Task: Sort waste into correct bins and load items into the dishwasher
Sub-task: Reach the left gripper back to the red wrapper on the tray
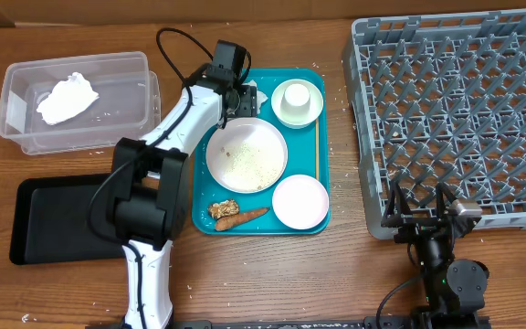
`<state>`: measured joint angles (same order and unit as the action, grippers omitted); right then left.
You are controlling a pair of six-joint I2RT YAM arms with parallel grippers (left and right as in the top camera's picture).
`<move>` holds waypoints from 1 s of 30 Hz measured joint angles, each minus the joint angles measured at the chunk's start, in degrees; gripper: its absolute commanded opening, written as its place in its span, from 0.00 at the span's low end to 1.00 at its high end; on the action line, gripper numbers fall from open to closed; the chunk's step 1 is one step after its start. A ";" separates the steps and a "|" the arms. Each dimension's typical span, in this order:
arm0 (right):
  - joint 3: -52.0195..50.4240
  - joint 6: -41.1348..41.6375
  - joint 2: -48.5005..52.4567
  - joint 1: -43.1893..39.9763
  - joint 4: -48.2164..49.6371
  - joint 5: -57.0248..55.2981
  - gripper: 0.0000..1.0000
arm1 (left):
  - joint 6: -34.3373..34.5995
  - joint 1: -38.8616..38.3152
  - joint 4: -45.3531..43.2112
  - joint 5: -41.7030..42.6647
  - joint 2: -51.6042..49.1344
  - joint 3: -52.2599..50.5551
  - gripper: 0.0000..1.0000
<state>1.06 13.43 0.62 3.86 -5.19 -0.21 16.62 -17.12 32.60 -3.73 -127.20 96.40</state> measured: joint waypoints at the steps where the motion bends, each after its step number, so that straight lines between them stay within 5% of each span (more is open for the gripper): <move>1: 0.00 0.00 0.00 -0.02 0.00 0.00 1.00 | 0.02 0.00 -0.33 0.00 -0.26 -0.13 0.77; 6: 0.00 0.02 0.00 -0.02 0.02 0.00 1.00 | 0.48 0.00 -2.23 0.00 -0.74 -0.33 0.64; 12: 0.00 0.02 0.00 0.00 -0.02 0.02 1.00 | 1.62 0.00 -1.90 -0.02 -1.42 -0.33 0.05; 30: 0.00 -0.02 0.00 -0.02 0.04 0.02 1.00 | 1.88 0.44 26.40 2.23 2.67 21.73 0.04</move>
<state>1.06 13.41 0.62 3.84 -5.15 -0.19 18.50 -16.69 59.00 -1.50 -124.53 118.13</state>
